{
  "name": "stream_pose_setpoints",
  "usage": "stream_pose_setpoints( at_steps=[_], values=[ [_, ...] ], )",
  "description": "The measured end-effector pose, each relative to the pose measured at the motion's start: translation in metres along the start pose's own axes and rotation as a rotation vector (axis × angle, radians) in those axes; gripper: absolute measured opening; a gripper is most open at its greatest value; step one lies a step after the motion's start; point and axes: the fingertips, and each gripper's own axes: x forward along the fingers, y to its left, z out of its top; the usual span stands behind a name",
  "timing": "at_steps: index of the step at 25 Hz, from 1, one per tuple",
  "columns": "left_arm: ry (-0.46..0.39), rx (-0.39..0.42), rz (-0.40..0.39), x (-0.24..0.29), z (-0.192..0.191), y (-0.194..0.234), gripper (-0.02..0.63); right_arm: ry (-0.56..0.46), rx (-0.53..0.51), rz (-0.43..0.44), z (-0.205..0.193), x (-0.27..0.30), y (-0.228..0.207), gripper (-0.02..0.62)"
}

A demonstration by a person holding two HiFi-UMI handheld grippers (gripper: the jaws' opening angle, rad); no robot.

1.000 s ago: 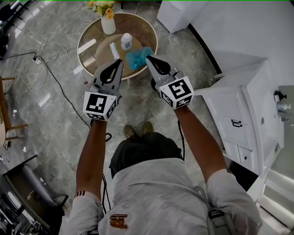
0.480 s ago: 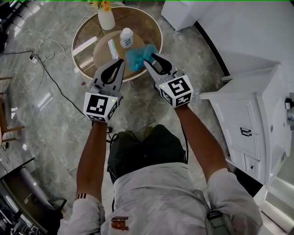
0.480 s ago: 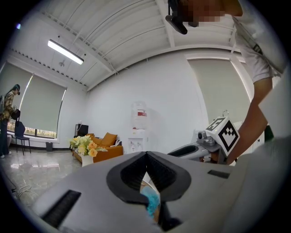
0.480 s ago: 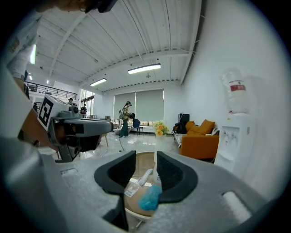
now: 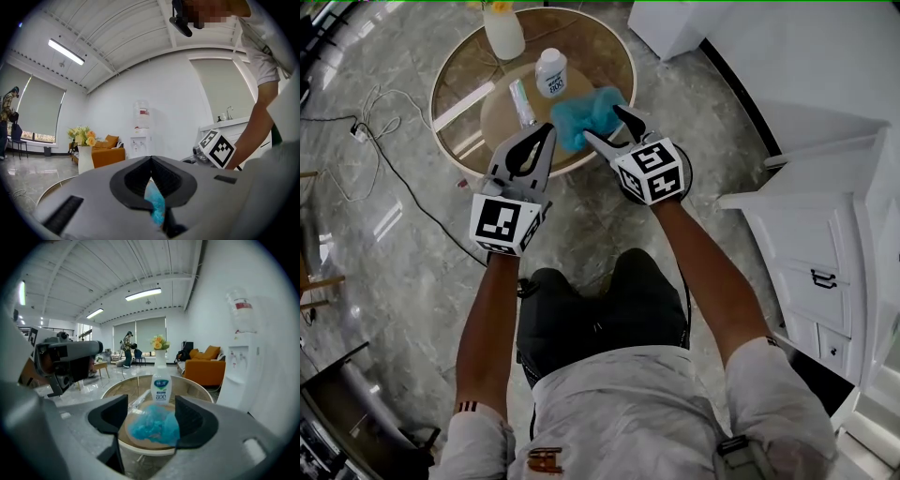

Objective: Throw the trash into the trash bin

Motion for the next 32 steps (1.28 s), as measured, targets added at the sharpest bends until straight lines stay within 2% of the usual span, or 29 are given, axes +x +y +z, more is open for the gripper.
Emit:
stream_pose_setpoints(
  at_steps=[8,17,19,23,27,29,32],
  values=[
    [0.007,0.020,-0.017,0.027,-0.066,0.014,-0.002,0.113,-0.038,0.043,-0.061,0.063,-0.014,0.325],
    [-0.016,0.048,-0.050,0.046,-0.099,0.024,-0.002,0.227,-0.101,0.072,-0.106,0.102,-0.024,0.320],
    [-0.023,0.057,-0.054,0.047,-0.103,0.024,-0.002,0.247,-0.123,0.078,-0.110,0.106,-0.024,0.300],
    [-0.064,0.066,-0.056,0.046,-0.103,0.026,-0.002,0.274,-0.184,0.085,-0.113,0.109,-0.025,0.217],
    [-0.098,0.073,-0.060,0.046,-0.105,0.023,-0.002,0.274,-0.276,0.066,-0.114,0.109,-0.029,0.059],
    [-0.112,0.074,-0.061,0.044,-0.105,0.018,-0.002,0.266,-0.308,0.055,-0.115,0.108,-0.029,0.037],
    [-0.127,0.072,-0.062,0.045,-0.106,0.011,-0.002,0.209,-0.301,0.027,-0.109,0.101,-0.029,0.023]
  ],
)
